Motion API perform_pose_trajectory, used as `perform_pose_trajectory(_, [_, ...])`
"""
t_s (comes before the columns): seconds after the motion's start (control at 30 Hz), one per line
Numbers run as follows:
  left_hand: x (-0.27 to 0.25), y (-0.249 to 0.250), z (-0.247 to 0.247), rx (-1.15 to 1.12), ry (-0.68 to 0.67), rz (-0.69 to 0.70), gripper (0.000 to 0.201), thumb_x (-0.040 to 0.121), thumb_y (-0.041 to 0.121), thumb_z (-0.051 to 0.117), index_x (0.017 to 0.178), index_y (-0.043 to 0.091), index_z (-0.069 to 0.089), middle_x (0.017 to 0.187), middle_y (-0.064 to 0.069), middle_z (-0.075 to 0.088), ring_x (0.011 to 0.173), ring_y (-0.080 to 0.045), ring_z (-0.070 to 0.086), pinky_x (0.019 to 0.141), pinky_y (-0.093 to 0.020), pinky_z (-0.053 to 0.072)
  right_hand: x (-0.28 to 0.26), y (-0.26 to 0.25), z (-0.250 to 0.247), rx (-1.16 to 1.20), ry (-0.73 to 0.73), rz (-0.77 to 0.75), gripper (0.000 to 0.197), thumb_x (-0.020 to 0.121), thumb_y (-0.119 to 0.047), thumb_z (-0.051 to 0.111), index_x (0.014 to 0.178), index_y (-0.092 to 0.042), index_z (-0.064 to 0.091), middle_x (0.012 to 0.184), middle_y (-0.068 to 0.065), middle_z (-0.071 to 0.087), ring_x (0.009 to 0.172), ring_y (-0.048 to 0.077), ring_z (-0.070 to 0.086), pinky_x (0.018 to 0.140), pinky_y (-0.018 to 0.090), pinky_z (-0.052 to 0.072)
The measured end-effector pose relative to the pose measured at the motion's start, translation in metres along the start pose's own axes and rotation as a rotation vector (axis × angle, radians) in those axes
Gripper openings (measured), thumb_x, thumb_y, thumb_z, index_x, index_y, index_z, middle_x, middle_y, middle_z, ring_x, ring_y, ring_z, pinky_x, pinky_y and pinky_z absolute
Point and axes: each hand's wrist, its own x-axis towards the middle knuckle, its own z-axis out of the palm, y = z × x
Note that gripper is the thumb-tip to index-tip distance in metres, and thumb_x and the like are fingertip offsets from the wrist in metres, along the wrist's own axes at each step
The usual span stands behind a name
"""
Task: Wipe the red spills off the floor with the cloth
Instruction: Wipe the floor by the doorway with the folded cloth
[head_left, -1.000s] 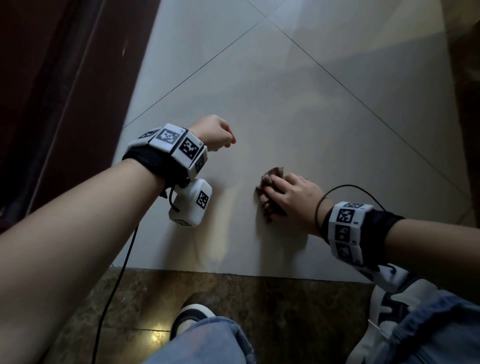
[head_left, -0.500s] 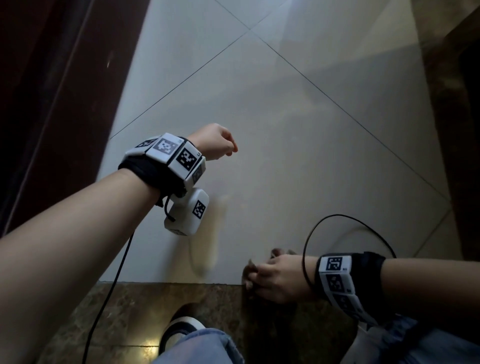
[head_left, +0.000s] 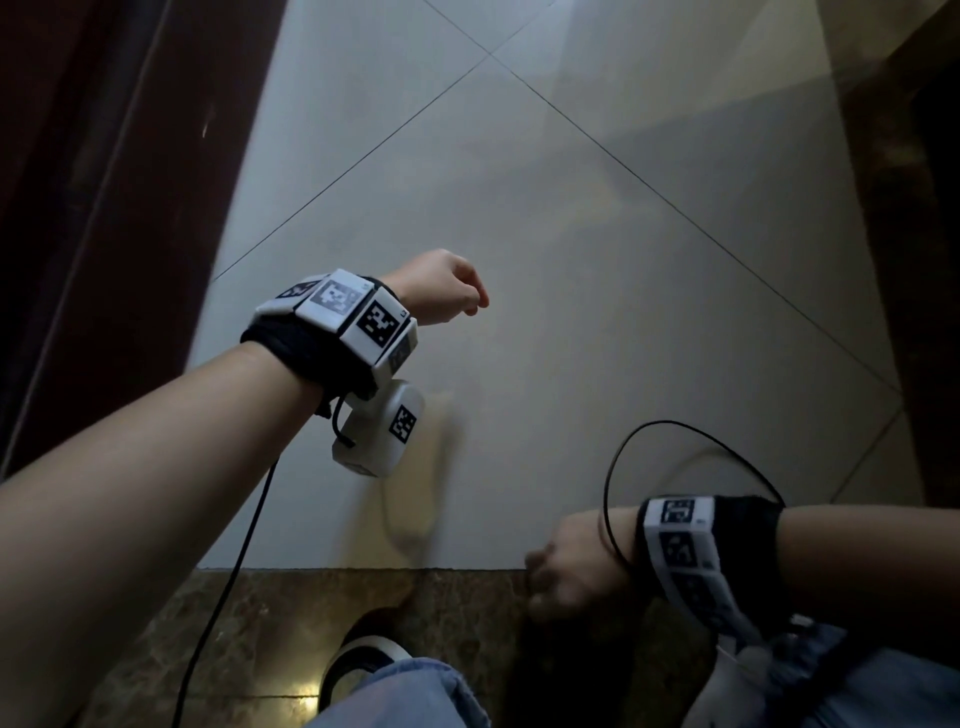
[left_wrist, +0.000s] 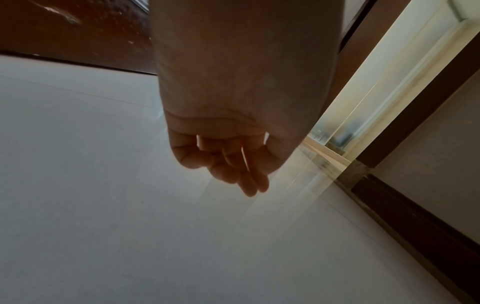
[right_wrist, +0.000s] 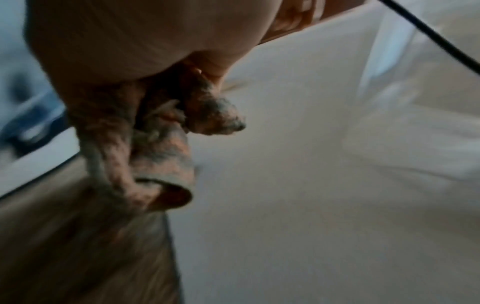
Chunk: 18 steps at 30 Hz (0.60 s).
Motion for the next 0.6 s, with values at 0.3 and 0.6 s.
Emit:
perform_pose_trajectory(0.3, [0.016,0.012,0.01,-0.009,0.016,0.021,0.03,0.089,0.002,0.044,0.105,0.007,0.069,0.09,-0.005,0.063,0.059,-0.001,0.047,0.041,0.001,0.034,-0.041,0.096,-0.022,-0.052,0.911,0.587,0.02,0.073,-0.025,0.062,0.079,-0.009,0.073,0.078,0.01,0.072,0.064,0.032,0.067,0.045,0.029,0.054])
perform_pose_trajectory(0.6, [0.045,0.069,0.044,-0.033,-0.055,0.126,0.031,0.087,0.001,0.044,0.103,0.006,0.069,0.072,0.003,0.06,0.047,0.006,0.053,0.044,-0.002,0.036,-0.105,0.153,-0.02,0.376,1.121,1.352,0.032,0.092,-0.021,0.051,0.119,-0.01,0.063,0.123,0.014,0.062,0.115,0.034,0.053,0.095,0.033,0.041])
